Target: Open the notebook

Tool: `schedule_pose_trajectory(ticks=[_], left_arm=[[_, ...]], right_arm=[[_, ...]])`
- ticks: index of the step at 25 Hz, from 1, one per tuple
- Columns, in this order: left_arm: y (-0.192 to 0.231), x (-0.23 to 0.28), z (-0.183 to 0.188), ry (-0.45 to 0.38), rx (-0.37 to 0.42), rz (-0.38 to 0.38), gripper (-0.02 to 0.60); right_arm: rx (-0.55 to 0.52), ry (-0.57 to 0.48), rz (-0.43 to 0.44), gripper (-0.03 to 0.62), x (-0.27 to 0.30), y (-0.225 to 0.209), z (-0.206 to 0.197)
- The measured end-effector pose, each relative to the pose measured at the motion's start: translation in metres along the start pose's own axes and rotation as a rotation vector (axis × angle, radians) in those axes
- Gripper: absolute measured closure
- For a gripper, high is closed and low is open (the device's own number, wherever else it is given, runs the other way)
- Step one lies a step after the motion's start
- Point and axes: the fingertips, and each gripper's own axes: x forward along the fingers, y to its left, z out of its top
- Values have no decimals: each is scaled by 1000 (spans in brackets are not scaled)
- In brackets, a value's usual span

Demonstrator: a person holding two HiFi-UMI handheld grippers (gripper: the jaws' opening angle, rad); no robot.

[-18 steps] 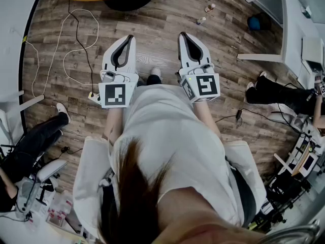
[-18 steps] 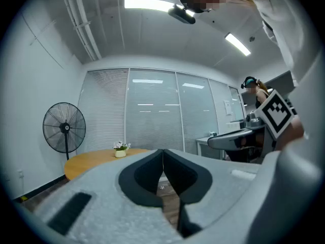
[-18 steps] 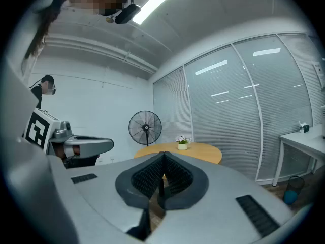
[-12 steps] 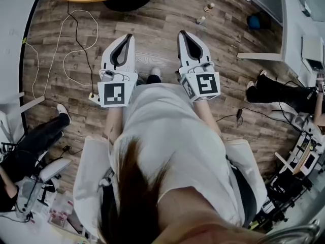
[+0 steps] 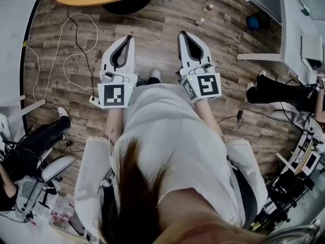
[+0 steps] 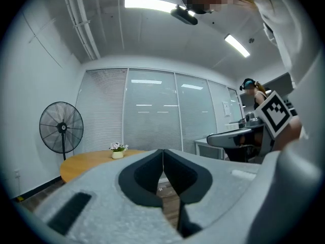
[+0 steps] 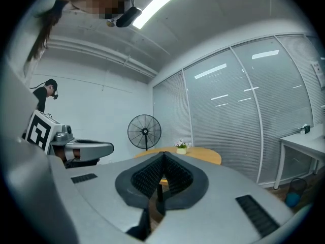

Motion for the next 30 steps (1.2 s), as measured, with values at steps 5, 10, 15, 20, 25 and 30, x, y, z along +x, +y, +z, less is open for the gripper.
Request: schedule_pose_trajectory(ticks=[5,10,15,20,25,30], left_arm=[[-6,5,0,-1,-15,-21,491],[-12,10,1,-6,-10,-32,477],[-9,14,-2,7,-22,-38,477],[3,26,-7,30,-22,-34,477],[30,50,-10,35,-37,-41,477],[68,88,-5,27,-53,-55,477]], right_arm=[[19,-12,-11,592,-4,-7,1],[11,-9,-5,592,-9,-12,-2],[13,5,-3,592,-8,-10,-6],[17,30,-12,592,3,-17,-13],[31,42,-27,592,31,-24,-18],[33,51,-51,592,77,-38,-11]])
